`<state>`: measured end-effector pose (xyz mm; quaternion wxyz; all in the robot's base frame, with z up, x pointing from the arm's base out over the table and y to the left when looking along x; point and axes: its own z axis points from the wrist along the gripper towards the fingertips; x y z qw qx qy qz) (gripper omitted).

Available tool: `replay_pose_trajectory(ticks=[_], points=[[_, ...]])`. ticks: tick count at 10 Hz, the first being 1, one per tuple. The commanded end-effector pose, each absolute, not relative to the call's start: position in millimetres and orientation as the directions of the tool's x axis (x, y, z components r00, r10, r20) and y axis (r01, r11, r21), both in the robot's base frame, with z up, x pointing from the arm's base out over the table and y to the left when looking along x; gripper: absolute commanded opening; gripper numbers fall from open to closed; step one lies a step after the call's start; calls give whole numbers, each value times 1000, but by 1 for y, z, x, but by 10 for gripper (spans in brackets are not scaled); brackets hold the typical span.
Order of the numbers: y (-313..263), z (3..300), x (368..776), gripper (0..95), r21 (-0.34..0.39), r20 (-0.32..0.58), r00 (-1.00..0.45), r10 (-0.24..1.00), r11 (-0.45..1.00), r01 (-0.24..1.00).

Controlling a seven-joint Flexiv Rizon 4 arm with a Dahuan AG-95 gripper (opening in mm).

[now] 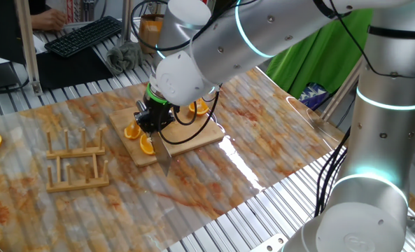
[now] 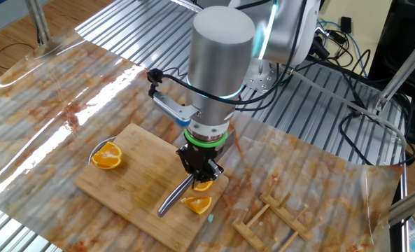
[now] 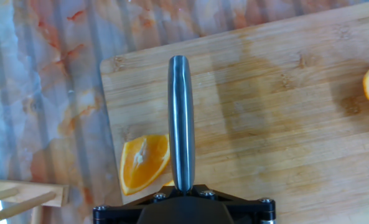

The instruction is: Chop the orange

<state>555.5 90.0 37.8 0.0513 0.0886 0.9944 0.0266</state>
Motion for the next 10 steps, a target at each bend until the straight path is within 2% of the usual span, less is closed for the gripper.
replay_pose_trajectory(ticks=[1,10], points=[[90,35,555,0,71,-104,-977,185,981,178],[90,44,555,0,61,-70,-980,186,982,181]])
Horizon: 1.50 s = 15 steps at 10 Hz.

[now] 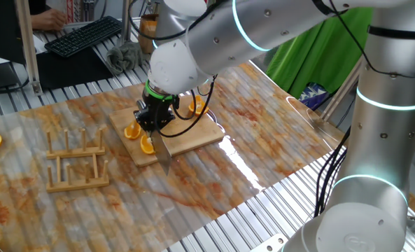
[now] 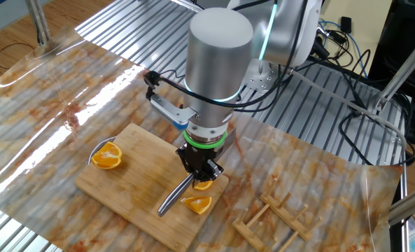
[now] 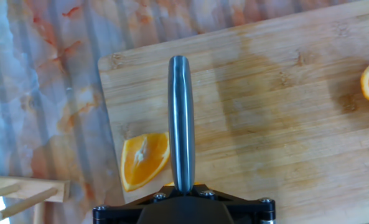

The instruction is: Chop the orange

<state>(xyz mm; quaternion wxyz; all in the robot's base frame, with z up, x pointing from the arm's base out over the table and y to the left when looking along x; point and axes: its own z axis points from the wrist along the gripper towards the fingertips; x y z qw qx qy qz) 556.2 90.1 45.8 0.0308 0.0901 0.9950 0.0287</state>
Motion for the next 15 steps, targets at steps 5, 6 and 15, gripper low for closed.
replay_pose_trajectory(ticks=[5,6,15], points=[[93,23,551,0,60,-120,-974,193,981,187],[93,24,551,0,71,-120,-972,202,978,194],[92,36,572,0,36,-137,-971,197,980,194]])
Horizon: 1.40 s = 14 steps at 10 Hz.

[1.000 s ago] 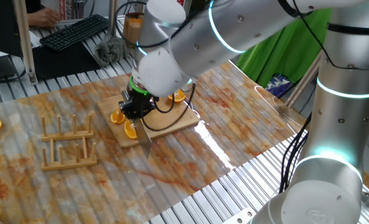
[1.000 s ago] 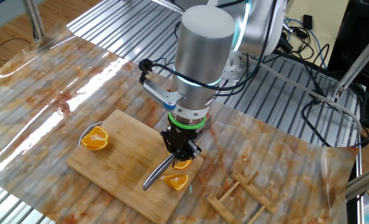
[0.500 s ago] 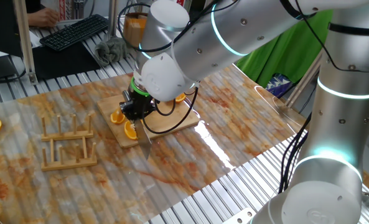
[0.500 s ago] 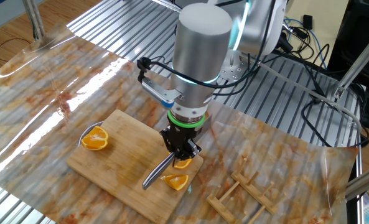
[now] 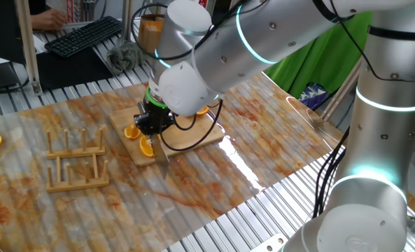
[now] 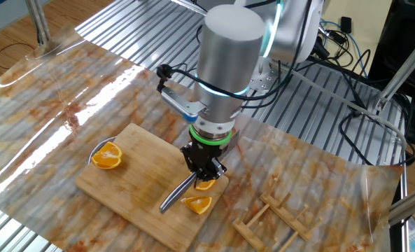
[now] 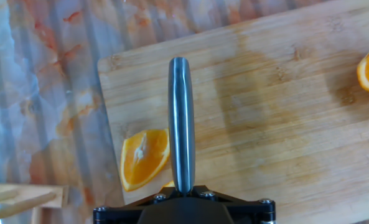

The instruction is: Chop the orange

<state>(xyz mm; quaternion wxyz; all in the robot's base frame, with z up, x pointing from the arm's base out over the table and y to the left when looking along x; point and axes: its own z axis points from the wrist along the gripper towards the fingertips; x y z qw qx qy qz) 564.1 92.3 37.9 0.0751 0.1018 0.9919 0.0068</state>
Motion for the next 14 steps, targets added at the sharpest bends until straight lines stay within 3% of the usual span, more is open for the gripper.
replay_pose_trajectory(ticks=[1,10,14], points=[[92,39,579,0,37,-135,-972,193,981,190],[68,46,632,0,16,-165,-977,134,991,133],[66,49,632,0,21,-160,-977,139,990,137]])
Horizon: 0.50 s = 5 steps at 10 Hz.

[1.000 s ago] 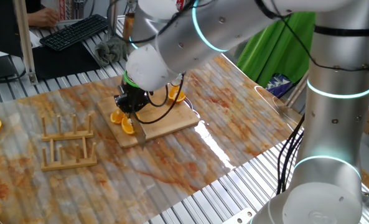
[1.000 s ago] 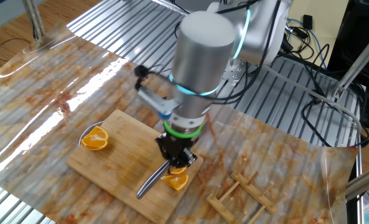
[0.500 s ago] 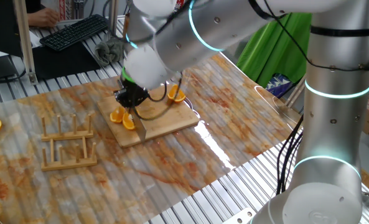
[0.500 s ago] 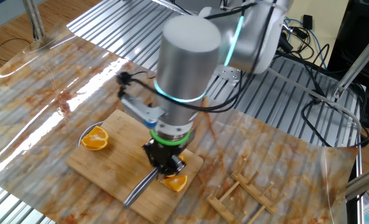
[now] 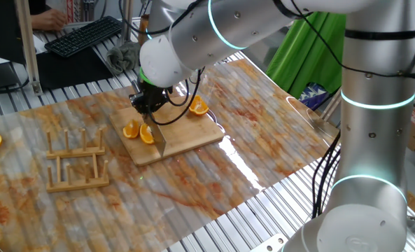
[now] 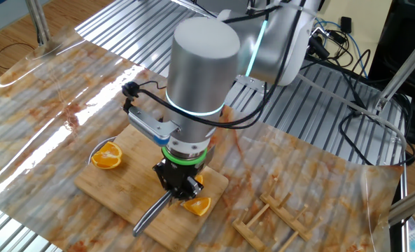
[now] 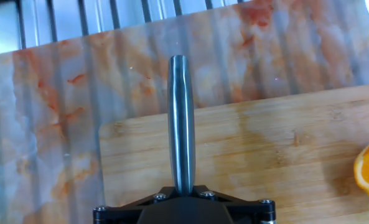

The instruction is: Chop the orange

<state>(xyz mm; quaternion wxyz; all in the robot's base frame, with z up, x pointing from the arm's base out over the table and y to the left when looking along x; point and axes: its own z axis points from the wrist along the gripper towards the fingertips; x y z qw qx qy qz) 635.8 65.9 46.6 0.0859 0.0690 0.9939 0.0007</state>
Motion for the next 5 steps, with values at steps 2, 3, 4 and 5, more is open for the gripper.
replay_pose_trajectory(ticks=[2,3,4,5], points=[[67,51,626,0,25,-155,-977,147,989,145],[67,52,623,0,27,-152,-977,152,988,150],[68,53,620,0,33,-146,-977,158,987,155],[69,53,618,0,33,-144,-977,159,987,156]])
